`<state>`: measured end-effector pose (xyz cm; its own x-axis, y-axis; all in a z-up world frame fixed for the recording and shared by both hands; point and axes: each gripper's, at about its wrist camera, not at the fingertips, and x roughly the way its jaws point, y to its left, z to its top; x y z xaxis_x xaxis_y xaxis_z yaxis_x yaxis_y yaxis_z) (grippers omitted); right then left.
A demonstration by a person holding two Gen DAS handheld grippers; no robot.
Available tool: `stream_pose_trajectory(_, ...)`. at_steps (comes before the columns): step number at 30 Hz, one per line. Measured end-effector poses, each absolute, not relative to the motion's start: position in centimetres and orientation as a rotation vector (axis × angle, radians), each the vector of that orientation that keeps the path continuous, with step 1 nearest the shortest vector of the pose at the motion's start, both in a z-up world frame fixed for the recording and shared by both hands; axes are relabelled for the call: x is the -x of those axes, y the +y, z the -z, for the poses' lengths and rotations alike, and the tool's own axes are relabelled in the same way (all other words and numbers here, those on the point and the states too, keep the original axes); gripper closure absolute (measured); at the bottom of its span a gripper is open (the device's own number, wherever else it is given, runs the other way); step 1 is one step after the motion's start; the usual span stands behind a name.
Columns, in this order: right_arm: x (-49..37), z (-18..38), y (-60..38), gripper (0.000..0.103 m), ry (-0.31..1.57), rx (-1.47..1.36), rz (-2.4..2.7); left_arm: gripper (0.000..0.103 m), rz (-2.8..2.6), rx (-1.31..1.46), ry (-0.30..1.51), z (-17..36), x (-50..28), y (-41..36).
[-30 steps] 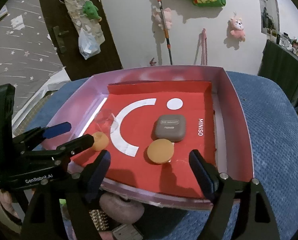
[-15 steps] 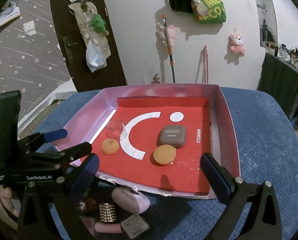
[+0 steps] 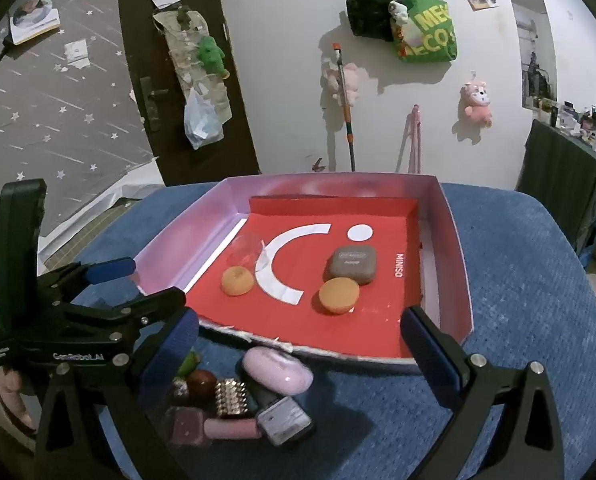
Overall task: Organize rigid objects
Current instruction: 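Withdraw both tools from the box toward the remaining pile, then move the left tool to the green turtle toy while the right tool approaches the black labeled bottle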
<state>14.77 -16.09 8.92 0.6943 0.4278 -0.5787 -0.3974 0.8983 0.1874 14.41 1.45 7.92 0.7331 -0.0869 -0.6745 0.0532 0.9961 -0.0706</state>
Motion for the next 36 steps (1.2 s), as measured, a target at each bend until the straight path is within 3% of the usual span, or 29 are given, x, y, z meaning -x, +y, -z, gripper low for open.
stream_pose_trajectory(20, -11.4, -7.6, -15.5, 0.000, 0.671, -0.021, -0.469, 0.000, 0.080, 0.057, 0.774, -6.4, -11.4, 1.6)
stream_pose_trajectory(36, -10.2, -3.1, -15.6, 0.000, 0.763, -0.019, -0.457, 0.000, 0.074, 0.093, 0.833, -3.1, -9.9, 1.9)
